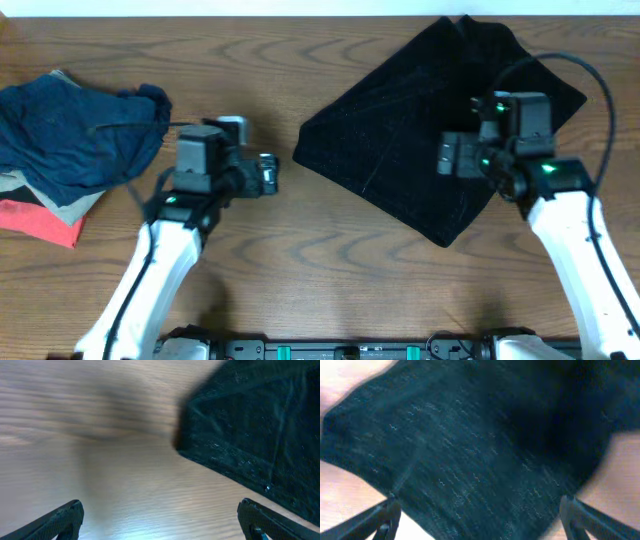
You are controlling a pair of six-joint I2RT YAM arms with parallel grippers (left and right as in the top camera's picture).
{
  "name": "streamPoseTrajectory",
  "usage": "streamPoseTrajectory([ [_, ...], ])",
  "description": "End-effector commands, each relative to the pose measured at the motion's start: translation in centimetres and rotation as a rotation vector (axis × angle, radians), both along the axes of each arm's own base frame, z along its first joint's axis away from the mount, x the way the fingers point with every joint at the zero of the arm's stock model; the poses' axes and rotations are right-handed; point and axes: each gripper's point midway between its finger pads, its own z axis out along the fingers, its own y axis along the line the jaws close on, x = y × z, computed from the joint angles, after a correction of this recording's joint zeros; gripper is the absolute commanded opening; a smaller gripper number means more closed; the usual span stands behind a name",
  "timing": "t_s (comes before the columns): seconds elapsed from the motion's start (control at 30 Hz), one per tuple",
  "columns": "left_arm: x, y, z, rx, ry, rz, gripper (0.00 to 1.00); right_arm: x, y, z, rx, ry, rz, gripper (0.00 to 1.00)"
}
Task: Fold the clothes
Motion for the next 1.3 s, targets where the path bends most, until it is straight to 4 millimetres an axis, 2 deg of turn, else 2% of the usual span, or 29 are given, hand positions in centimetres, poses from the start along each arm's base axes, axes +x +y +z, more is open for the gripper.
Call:
streamPoseTrajectory([
  [0.0,0.8,-3.1,-1.8,-0.022,0.025,-0.078,0.99,-1.2,-2.4,0.2,-0.028,0.038,-0.086,0.99],
  [0.2,2.8,-6.8,-6.0,-0.025,0.017,-0.157,0.99,-3.9,-3.4,-1.1,-0.019,0.162,-0.144,0.99],
  [0.4,5.3,-8.0,-9.8,-0.077,0.007,-0.11,1.0,-5.3,-3.4,-1.7,-0.024,0.223,-0.144,0.99],
  [0.43,5.6,-8.1,-10.3,-0.093,0.012,-0.092,0.96,-5.4,-3.4,-1.7,-0.024,0.227,-0.144,0.99],
  [0.5,5.9,-8.2,-11.1,-0.116,0.02,-0.066,0.77,-5.4,-3.4,-1.8,-0.025,0.229,-0.144,0.99],
  [0.57,6.0,-8.2,-11.4,-0.127,0.029,-0.051,0.23,-5.4,-3.4,-1.8,-0.025,0.229,-0.143,0.99],
  [0.6,6.0,-8.2,-11.4,-0.126,0.027,-0.051,0.06,-5.4,-3.4,-1.8,-0.025,0.229,-0.143,0.99],
  [0.67,6.8,-7.9,-10.6,-0.129,-0.011,-0.047,0.06,-5.4,-3.4,-1.8,-0.025,0.228,-0.144,0.99],
  [0.73,8.5,-7.1,-8.5,-0.13,-0.091,-0.041,0.06,-5.3,-3.5,-1.7,-0.022,0.225,-0.158,0.99],
  [0.83,12.3,-4.2,-3.8,-0.152,-0.216,0.037,0.06,-5.3,-4.3,-1.7,-0.031,0.227,-0.214,0.99],
  [0.93,16.2,0.0,1.5,-0.196,-0.303,0.158,0.06,-5.2,-4.5,-1.7,-0.022,0.22,-0.24,0.99],
  [0.97,17.1,1.4,2.8,-0.21,-0.309,0.2,0.11,-5.1,-4.5,-1.6,-0.02,0.215,-0.243,0.99],
  [1.0,17.6,2.5,3.4,-0.223,-0.3,0.235,0.38,-4.9,-4.5,-1.6,-0.02,0.21,-0.243,0.99],
  [1.03,17.8,3.2,3.7,-0.236,-0.28,0.262,0.88,-4.8,-4.5,-1.5,-0.019,0.205,-0.243,0.99],
  [1.07,17.8,3.6,3.7,-0.256,-0.249,0.275,0.98,-4.7,-4.5,-1.5,-0.019,0.198,-0.243,0.99],
  [1.13,16.4,2.9,2.6,-0.316,-0.14,0.242,0.98,-4.2,-4.5,-1.3,-0.017,0.18,-0.244,0.99],
  [1.2,13.7,1.2,0.5,-0.366,0.025,0.186,0.98,-3.9,-4.5,-1.2,-0.015,0.165,-0.244,0.99],
  [1.27,10.2,-0.4,-1.8,-0.396,0.22,0.157,0.98,-3.6,-4.5,-1.1,-0.013,0.155,-0.246,0.99],
])
